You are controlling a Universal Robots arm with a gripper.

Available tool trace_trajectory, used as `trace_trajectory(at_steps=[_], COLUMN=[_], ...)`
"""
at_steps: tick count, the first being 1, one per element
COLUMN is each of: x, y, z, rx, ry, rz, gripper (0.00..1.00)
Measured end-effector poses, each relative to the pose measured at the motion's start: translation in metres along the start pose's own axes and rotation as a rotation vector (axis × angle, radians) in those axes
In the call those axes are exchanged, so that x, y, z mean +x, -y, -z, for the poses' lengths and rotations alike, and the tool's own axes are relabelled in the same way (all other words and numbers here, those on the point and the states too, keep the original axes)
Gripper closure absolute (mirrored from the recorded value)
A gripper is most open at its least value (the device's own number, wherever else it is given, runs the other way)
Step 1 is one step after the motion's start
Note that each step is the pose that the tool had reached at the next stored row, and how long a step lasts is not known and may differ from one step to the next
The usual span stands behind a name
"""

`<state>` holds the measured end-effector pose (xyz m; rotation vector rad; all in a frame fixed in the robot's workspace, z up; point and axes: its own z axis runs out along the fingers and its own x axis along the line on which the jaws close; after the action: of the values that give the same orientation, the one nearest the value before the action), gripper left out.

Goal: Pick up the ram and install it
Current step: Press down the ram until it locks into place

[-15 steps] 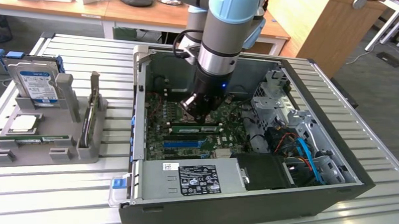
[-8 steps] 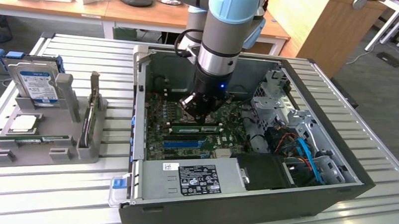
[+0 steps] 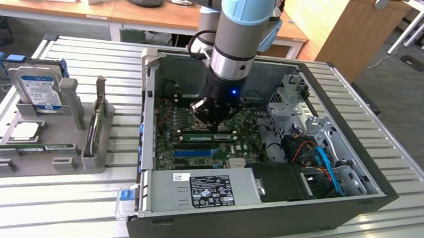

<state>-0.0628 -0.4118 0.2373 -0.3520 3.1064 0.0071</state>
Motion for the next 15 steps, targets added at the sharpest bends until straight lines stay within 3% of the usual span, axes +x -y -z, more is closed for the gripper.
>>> trace_trajectory(at_steps=[12, 15], x=[0.0000, 0.0000], y=[0.0000, 0.0000], z=[-0.0005, -0.0005], rx=[0.0031, 0.0036], ry=[0.0006, 0.0006], rz=[-0.200, -0.229], gripper=[0.89, 0.89])
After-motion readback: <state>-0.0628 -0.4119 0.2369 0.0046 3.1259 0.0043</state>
